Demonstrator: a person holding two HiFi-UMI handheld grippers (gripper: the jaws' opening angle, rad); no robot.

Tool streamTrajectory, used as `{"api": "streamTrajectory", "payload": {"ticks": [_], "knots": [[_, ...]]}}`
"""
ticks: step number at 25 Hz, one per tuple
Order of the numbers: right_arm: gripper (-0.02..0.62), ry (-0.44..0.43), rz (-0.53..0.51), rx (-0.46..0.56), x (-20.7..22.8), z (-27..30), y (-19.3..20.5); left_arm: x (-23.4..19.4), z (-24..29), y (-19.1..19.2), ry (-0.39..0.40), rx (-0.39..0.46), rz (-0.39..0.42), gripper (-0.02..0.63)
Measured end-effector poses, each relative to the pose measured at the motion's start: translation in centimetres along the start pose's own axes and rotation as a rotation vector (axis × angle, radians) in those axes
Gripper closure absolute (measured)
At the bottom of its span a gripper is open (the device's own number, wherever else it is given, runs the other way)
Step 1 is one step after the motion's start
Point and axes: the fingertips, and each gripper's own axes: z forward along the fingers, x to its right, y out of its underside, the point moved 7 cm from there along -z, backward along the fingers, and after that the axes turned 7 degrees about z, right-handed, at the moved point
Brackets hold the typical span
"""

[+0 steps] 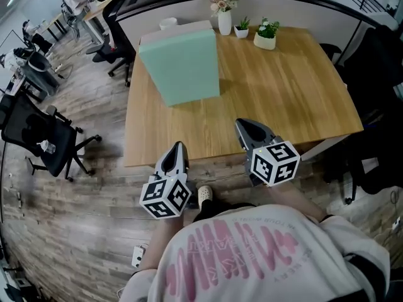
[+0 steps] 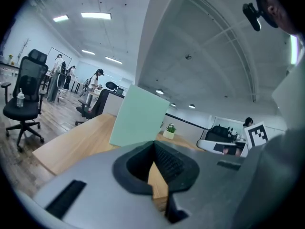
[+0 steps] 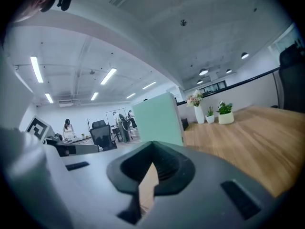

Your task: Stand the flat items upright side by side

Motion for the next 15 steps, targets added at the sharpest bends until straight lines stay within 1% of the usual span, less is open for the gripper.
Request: {"api": "streamTrajectory", "payload": {"ticks": [6,10,15], "knots": [[0.600,-0.019,0.007,0.012,0.1,-3.4,0.0,2.0,-3.2,0.2,-0.029,0.029,0.005,0.604],[0.600,-0.022,-0.004,0.014,-0.6,-5.7,0.7,3.1,-5.5,0.5,-0.033,0.051,-0.001,0.604],[0.600,-0.037,0.008,0.025,-0.5,-5.9,1.2,3.5,-6.1,0.8,-0.038,0.062,0.017,0.604]]}}
